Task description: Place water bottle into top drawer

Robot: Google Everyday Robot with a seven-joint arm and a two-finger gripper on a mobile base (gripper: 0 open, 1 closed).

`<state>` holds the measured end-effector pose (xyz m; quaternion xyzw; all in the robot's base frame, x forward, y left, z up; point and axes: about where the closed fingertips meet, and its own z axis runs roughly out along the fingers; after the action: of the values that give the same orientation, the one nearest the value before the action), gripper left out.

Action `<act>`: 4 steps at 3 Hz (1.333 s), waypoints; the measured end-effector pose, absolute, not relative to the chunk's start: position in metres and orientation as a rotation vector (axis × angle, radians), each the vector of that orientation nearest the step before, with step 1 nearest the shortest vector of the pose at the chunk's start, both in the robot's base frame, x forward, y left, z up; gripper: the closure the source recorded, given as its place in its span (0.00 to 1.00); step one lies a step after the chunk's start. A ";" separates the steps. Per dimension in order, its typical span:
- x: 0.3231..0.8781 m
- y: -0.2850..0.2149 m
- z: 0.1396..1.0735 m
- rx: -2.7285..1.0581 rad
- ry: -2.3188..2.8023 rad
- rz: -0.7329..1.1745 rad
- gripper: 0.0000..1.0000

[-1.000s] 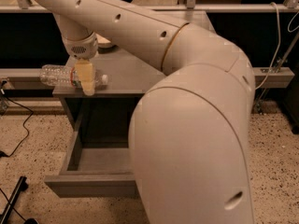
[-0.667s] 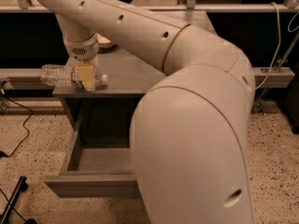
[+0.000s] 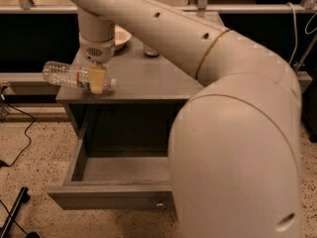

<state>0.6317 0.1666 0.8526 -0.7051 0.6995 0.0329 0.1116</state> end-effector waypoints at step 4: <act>0.503 0.010 0.840 -2.366 1.929 -0.015 1.00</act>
Offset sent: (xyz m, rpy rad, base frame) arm -0.1255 -0.0922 0.0325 -0.1260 0.0699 0.2815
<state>0.5033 0.0102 0.8404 -0.7743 0.6312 -0.0049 0.0445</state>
